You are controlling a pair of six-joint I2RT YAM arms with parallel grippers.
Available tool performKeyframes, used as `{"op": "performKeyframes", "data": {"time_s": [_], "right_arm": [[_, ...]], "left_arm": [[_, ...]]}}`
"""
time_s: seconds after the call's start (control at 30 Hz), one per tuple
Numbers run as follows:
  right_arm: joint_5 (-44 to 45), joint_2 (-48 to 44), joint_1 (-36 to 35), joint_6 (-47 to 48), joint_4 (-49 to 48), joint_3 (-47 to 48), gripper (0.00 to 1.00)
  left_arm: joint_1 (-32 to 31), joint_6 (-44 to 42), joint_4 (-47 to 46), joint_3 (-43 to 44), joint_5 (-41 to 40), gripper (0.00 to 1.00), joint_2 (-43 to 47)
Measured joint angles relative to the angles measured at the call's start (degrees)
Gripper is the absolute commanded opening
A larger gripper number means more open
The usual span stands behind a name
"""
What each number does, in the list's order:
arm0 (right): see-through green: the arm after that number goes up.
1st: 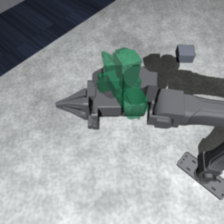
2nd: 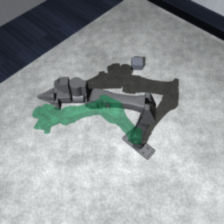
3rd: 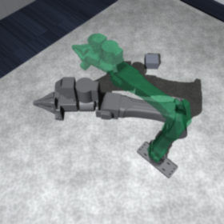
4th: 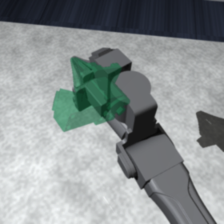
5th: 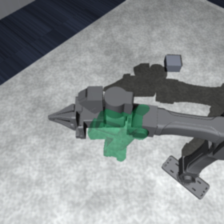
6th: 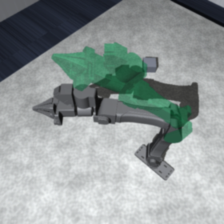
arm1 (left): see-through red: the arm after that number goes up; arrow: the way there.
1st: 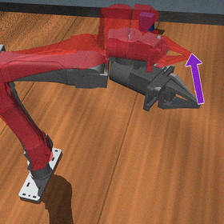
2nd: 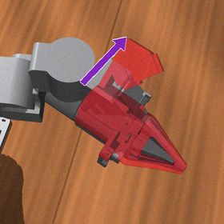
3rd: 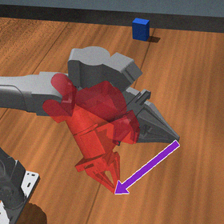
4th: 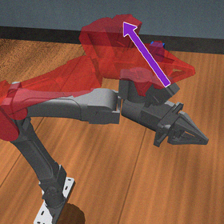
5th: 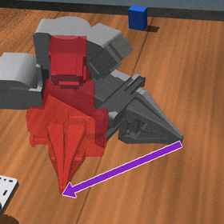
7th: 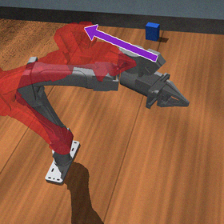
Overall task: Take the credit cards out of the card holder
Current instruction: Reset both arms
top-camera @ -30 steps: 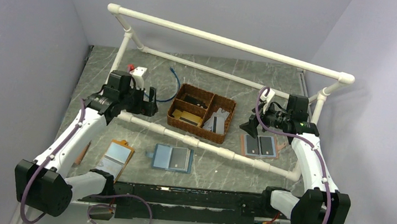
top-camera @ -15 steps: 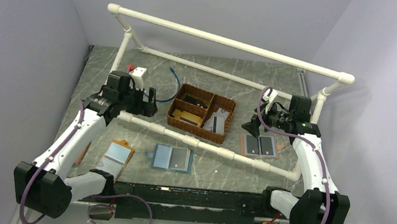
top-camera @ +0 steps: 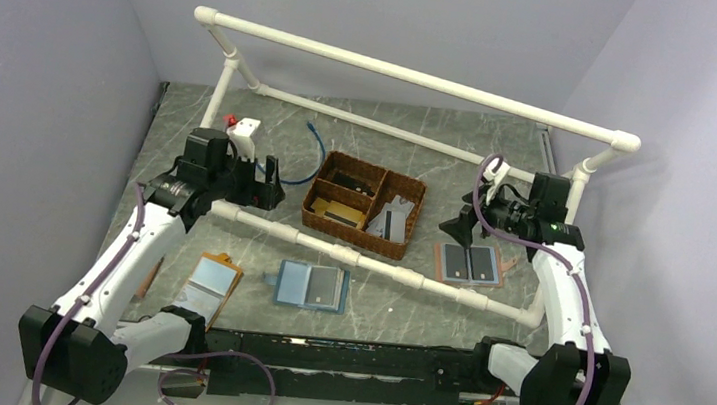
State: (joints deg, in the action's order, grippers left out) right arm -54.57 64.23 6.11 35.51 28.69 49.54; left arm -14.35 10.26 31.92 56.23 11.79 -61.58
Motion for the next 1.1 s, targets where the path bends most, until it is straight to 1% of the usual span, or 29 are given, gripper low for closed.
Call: {"op": "performKeyframes", "data": {"time_s": [0.23, 0.37, 0.5, 0.7, 0.8, 0.9, 1.0, 1.1], "right_arm": [[-2.0, -2.1, 2.4, -2.7, -0.2, 0.2, 1.0], [-1.4, -4.5, 3.8, -9.8, -2.8, 0.2, 1.0], [1.6, -9.3, 4.1, -16.6, -4.7, 0.3, 1.0], [4.2, -12.1, 4.2, -20.6, -1.6, 2.0, 1.0], [4.8, -12.2, 4.2, -22.4, 0.6, 4.3, 1.0], [5.6, -11.9, 4.2, -24.7, 3.1, 8.7, 1.0], [6.7, -11.8, 4.2, -26.3, 4.8, 13.5, 1.0], [8.4, -11.8, 4.2, -26.9, 6.1, 16.3, 1.0]], "left_arm": [[0.0, 0.0, 0.0, -0.4, 0.3, 0.99, 0.8], [0.0, 0.1, 0.0, -0.4, 0.5, 1.0, 1.4], [0.0, 1.5, 0.0, -0.5, 1.9, 1.0, 3.4], [0.0, 6.5, 0.9, 1.0, 7.1, 0.99, 7.2], [0.0, 8.9, 1.7, 3.2, 9.1, 1.0, 8.7], [0.0, 10.7, 2.0, 4.6, 10.2, 0.99, 11.2], [0.0, 12.1, 2.4, 5.1, 10.9, 0.99, 13.8], [0.0, 13.0, 3.4, 5.2, 11.0, 1.0, 15.4]]}}
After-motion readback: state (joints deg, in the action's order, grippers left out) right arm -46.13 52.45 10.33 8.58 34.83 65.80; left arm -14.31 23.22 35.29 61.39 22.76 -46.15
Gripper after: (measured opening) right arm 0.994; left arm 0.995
